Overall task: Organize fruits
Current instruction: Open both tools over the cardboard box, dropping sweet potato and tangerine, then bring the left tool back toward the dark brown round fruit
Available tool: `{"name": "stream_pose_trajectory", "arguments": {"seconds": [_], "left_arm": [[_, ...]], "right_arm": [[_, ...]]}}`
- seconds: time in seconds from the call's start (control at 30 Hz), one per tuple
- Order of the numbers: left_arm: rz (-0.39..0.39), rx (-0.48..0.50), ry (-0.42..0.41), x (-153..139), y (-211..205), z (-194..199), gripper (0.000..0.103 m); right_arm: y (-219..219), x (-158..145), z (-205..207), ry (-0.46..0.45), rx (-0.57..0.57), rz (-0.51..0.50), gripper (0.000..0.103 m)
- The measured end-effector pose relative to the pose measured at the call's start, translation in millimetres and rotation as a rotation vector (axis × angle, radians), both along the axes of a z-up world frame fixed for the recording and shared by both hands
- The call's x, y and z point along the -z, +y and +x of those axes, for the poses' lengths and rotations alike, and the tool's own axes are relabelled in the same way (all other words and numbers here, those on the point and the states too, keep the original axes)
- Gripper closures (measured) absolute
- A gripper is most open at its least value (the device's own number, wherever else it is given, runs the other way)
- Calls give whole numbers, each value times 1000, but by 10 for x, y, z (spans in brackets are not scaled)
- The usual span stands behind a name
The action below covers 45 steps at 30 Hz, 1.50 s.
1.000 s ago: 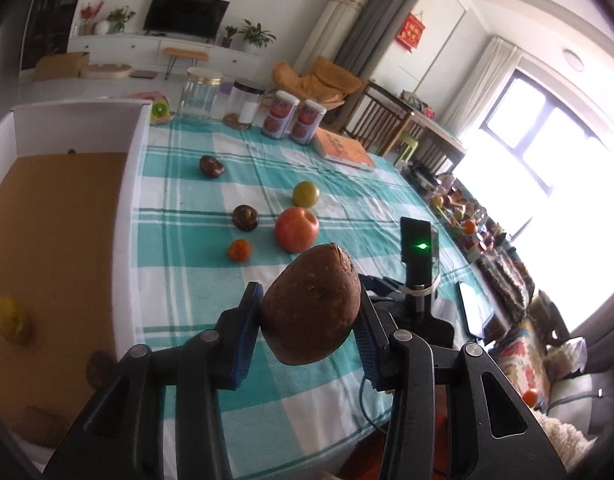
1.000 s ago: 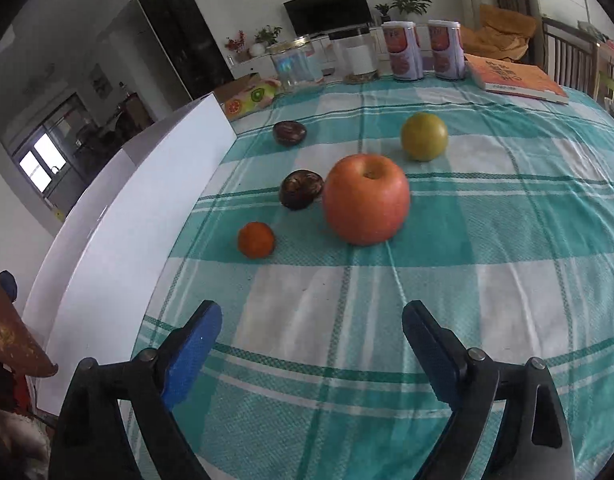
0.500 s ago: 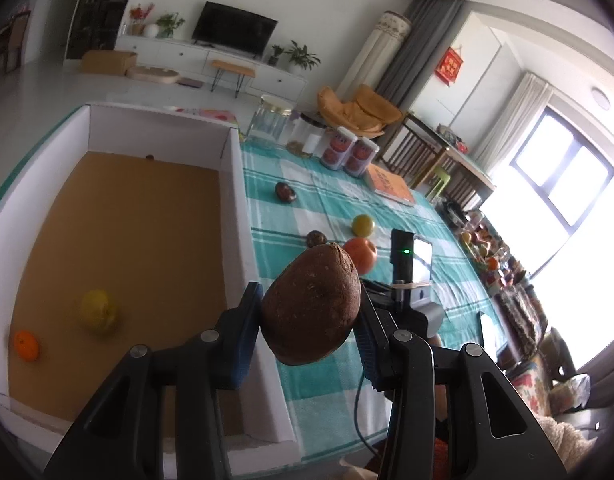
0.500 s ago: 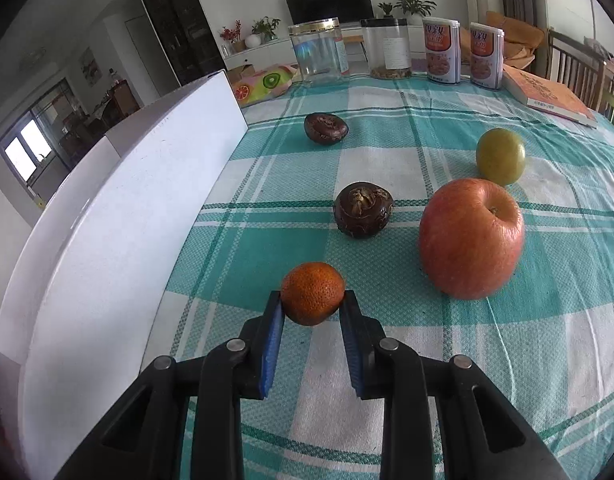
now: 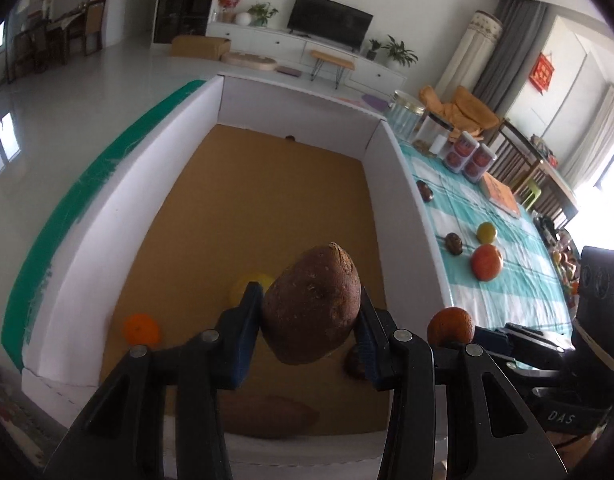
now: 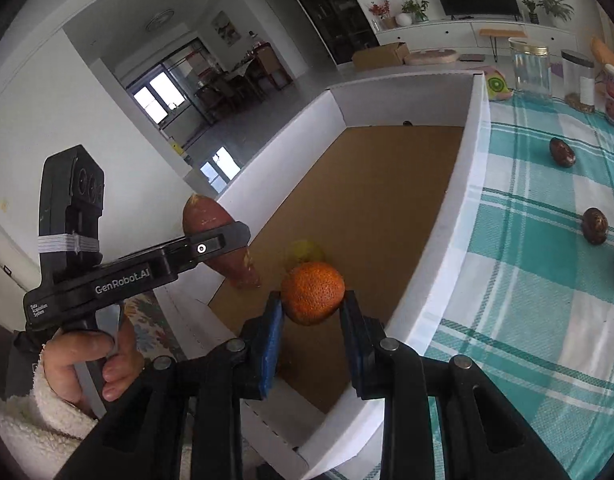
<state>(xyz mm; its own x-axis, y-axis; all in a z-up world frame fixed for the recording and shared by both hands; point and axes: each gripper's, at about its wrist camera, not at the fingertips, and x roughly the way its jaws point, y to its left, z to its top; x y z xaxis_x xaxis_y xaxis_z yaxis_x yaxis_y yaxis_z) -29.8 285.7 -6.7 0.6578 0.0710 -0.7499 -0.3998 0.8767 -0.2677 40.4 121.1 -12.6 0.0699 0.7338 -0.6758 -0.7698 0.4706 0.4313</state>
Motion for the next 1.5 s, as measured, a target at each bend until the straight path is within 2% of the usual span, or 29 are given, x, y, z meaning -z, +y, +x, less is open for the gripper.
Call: {"name": "stream_pose_trajectory", "arguments": {"seconds": [0.1,0.17,0.23,0.3,0.33,0.43,0.53,0.7,0.77,0.83,0.9,1.0,1.13,1.27,1.37,1.4,1.5], "left_arm": [[21,-47,61,178,53,-13,56],[29,-68,66,214,68,-48,44],[59,-85,50,173,19,-42,24],[94,-76,17,82,-88,-19,22],[104,-57,-2,42,-130,13,22],[122,22,-56,-94,-416,122,22],[139,135,-106,-217,-827,234,22],[108,376,-148,-300,-1699,534,18],[57,458,-132,-230,-2009,701,18],[6,512,-117,-93,-2267,888,18],[4,526,-87,114,-2463,1082,18],[52,498,-33,450,-2598,1359,18],[140,435,21,795,-2528,1523,18],[217,383,40,959,-2411,1613,18],[212,372,72,1077,-2345,1633,18],[224,371,60,1081,-2343,1609,18],[235,376,72,1085,-2362,1618,16]], "right_arm": [[220,158,-164,-41,-30,-70,72],[222,183,-196,-50,-29,-79,63],[90,133,-167,-80,-1,-59,47],[-128,52,-91,-116,34,-23,43],[-266,28,-50,-148,75,-26,34],[-823,27,118,-207,233,-11,19],[-1447,179,353,-192,390,-13,16],[-2328,625,829,-246,692,-225,14],[-2638,797,940,-227,775,-294,14],[-2919,873,1027,-133,871,-286,14],[-3071,841,1042,-119,916,-247,14],[-3134,859,1057,-142,966,-295,13],[-3144,922,1059,-137,1017,-350,13],[-3124,959,1097,-147,1027,-385,10],[-3054,987,1106,-163,1011,-431,7],[-3049,1000,1115,-164,1009,-438,6],[-3058,1007,1124,-158,1004,-429,4]]}}
